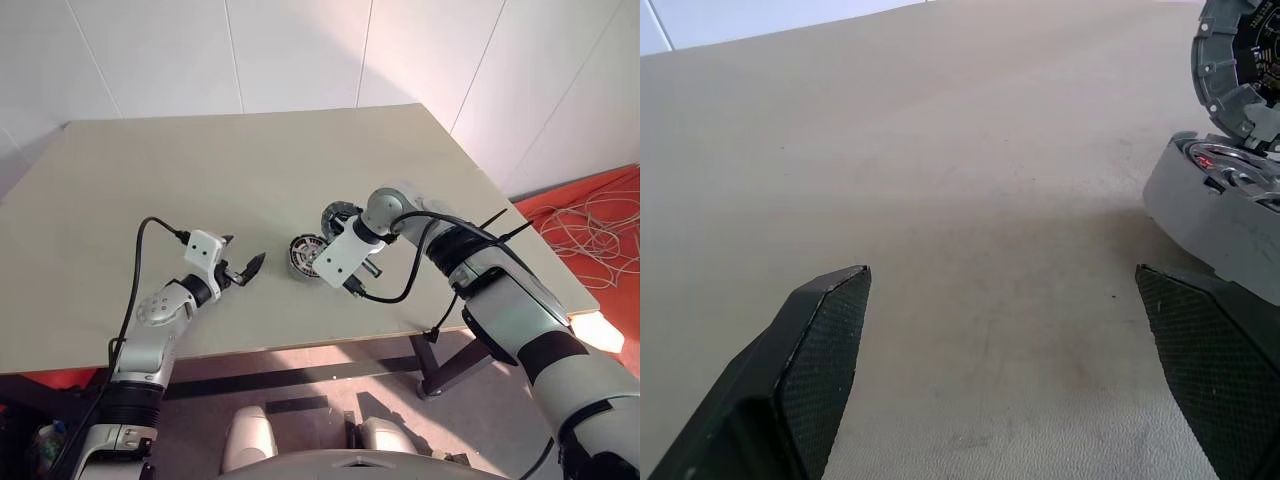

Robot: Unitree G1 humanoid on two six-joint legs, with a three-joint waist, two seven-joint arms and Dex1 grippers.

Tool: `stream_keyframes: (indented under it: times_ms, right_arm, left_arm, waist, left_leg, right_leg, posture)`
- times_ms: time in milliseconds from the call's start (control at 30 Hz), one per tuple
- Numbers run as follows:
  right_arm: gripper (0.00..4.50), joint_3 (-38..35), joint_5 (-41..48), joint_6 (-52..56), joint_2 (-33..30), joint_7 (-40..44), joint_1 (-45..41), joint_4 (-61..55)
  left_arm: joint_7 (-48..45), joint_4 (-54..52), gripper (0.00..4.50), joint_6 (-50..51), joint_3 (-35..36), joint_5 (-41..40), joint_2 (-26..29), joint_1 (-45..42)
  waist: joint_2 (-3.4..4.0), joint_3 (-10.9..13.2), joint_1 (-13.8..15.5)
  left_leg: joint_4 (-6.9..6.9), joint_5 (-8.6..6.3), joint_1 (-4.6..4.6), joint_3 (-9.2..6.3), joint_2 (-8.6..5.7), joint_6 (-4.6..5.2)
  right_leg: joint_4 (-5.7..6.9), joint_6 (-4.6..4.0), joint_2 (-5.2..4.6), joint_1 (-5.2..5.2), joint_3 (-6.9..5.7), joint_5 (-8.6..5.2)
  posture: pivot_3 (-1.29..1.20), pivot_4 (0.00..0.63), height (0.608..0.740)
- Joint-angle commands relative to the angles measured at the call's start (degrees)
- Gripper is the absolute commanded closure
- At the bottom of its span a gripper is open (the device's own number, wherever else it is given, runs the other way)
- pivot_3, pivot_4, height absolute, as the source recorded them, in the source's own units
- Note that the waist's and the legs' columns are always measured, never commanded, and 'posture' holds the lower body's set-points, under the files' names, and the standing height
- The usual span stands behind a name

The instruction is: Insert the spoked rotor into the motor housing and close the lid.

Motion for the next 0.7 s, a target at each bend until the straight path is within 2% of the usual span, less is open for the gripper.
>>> stream_keyframes:
  times_ms: [33, 100, 233, 400, 633, 700]
  right_arm:
    - [4.49, -3.8, 2.2, 5.9, -0.8, -0.2, -0.8, -3.6]
    - [4.49, -4.5, 3.8, 8.8, -1.4, 2.1, 0.5, -6.3]
    - [4.49, -7.2, 7.2, 24.5, -1.2, 6.4, 4.0, -16.0]
    - [4.49, -7.9, 9.0, 37.5, -2.4, 10.6, 6.4, -24.8]
    - [4.49, -7.2, 12.9, 53.1, -2.5, 13.9, 8.0, -35.1]
    - [4.49, -6.9, 13.4, 56.6, -1.4, 12.4, 7.7, -35.9]
  left_arm:
    - [-0.3, 0.8, 0.00, -3.1, 0.4, 0.2, -0.1, -0.5]
    - [-0.5, 1.9, 0.00, -4.1, 0.4, 0.3, -0.2, -0.4]
    - [-1.1, 6.1, 0.00, -7.1, 0.6, 0.5, -0.4, -1.2]
    - [-1.5, 8.5, 0.00, -9.0, 0.6, 0.7, -0.6, -1.8]
    - [-1.5, 8.8, 0.00, -9.3, 0.4, 0.8, -0.9, -2.1]
    - [-1.5, 8.7, 0.00, -9.3, 0.4, 0.9, -1.0, -2.0]
  waist:
    - [0.01, 0.0, 0.0]
    - [0.01, 0.0, 0.1]
    - [0.02, 0.0, 0.2]
    - [0.02, 0.0, 0.3]
    - [0.03, 0.0, 0.3]
    - [0.03, 0.0, 0.2]
  left_leg:
    - [0.00, 0.00, 0.00, 0.00, 0.00, 0.00]
    - [0.00, 0.00, -0.02, 0.00, 0.00, 0.00]
    - [-0.01, -0.02, -0.18, -0.01, -0.01, 0.04]
    - [-0.02, -0.03, -0.32, -0.02, 0.00, 0.05]
    - [-0.04, -0.01, -0.27, -0.01, 0.02, 0.02]
    - [-0.05, -0.01, -0.25, -0.01, 0.02, 0.01]
  right_leg:
    - [0.00, 0.00, 0.00, 0.00, 0.00, 0.00]
    - [0.00, 0.00, 0.00, -0.01, -0.01, 0.00]
    - [-0.09, 0.00, 0.01, -0.11, 0.00, 0.00]
    - [-0.13, 0.01, 0.02, -0.22, -0.04, 0.01]
    - [-0.13, 0.02, 0.01, -0.21, -0.03, 0.01]
    - [-0.13, 0.02, 0.01, -0.19, -0.03, 0.01]
  posture:
    - [0.00, 0.000, 0.740]
    - [0.00, 0.000, 0.740]
    - [0.00, 0.000, 0.740]
    - [0.00, 0.000, 0.740]
    - [0.00, 0.000, 0.740]
    - [0.00, 0.000, 0.740]
